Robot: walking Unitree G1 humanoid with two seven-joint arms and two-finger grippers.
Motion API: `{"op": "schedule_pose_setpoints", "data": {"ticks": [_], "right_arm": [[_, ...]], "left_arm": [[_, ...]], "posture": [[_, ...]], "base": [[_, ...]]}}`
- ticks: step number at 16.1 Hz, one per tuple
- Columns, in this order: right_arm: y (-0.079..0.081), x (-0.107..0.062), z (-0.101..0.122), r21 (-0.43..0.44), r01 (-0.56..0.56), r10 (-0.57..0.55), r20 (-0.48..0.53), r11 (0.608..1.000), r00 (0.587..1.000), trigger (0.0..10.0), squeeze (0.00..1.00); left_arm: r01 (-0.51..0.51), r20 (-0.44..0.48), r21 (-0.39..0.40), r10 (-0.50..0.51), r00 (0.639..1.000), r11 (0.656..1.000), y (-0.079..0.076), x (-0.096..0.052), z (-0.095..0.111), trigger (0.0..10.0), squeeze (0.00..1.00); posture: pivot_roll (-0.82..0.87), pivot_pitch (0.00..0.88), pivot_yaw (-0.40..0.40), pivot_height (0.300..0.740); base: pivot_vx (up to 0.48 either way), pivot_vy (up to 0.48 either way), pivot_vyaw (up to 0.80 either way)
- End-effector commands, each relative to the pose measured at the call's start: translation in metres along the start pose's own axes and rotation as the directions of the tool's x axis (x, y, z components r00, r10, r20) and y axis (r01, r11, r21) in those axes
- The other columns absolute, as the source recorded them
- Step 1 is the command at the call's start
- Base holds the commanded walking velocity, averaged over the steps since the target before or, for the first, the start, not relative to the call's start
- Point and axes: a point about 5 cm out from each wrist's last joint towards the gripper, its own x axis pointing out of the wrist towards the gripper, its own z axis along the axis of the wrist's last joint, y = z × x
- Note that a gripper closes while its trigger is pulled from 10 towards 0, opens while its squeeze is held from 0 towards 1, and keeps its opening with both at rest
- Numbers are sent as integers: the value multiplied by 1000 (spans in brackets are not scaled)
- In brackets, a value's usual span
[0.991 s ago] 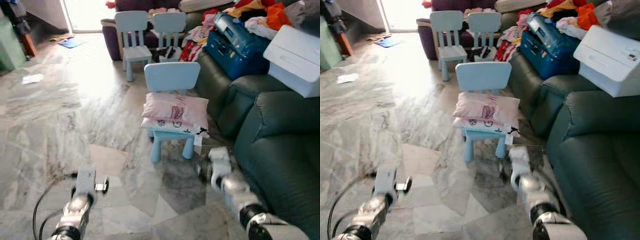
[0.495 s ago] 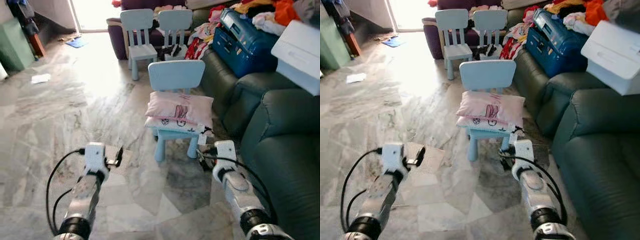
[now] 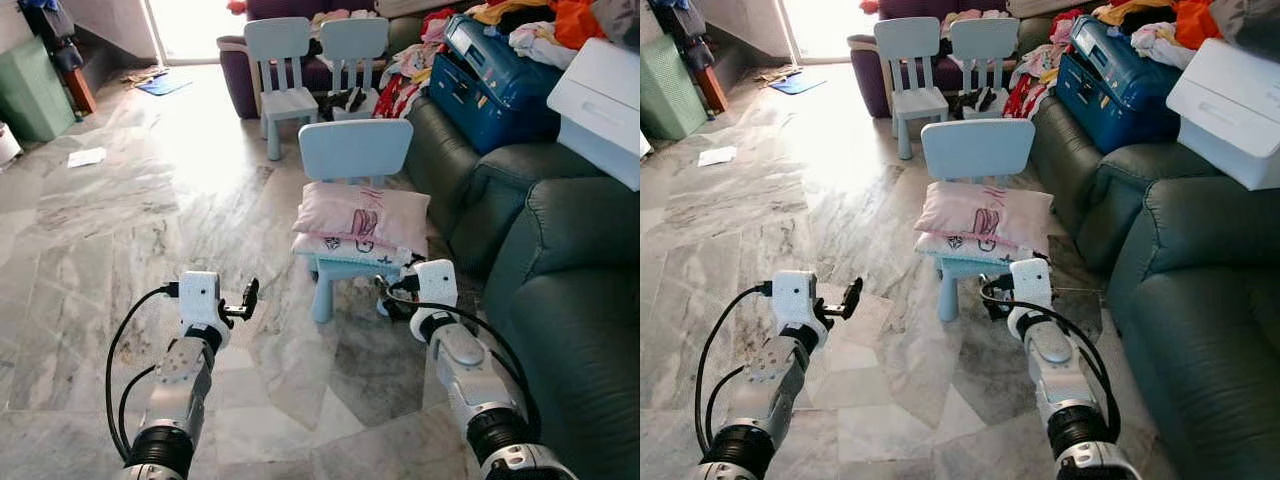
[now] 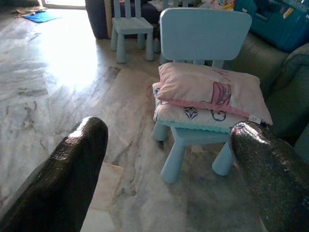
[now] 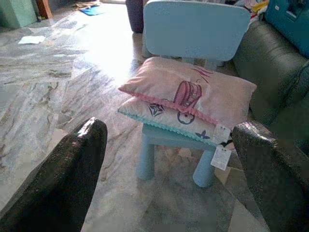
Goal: Move the pillow to the sofa
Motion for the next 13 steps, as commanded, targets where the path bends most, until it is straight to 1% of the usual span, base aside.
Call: {"op": "schedule_pose_setpoints", "data": {"ticks": [1, 4, 9, 13], "right_arm": [[4, -1, 3, -10, -12, 13, 14, 1000, 1000, 10000, 0], [3, -4, 2, -4, -2, 2, 16, 1000, 1000, 10000, 0], [-2, -7, 3, -33, 7, -7, 15, 999, 1000, 10000, 0], [-2, -7, 6, -49, -2, 3, 19, 999, 1000, 10000, 0]], "left_arm": [[15, -15, 5, -15, 1000, 1000, -1, -1, 0, 10000, 0], [7, -44, 17, -7, 999, 1000, -1, -2, -2, 10000, 0], [17, -43, -9, -17, 999, 1000, -5, -1, -2, 10000, 0], [23, -54, -16, -24, 998, 1000, -8, -1, -3, 10000, 0]], "posture": [[-152, 15, 33, 740], [-159, 19, 38, 740], [-174, 25, 23, 740], [-177, 16, 21, 740]], "base": [[356, 0, 0], [447, 0, 0], [480, 0, 0], [480, 0, 0]]}}
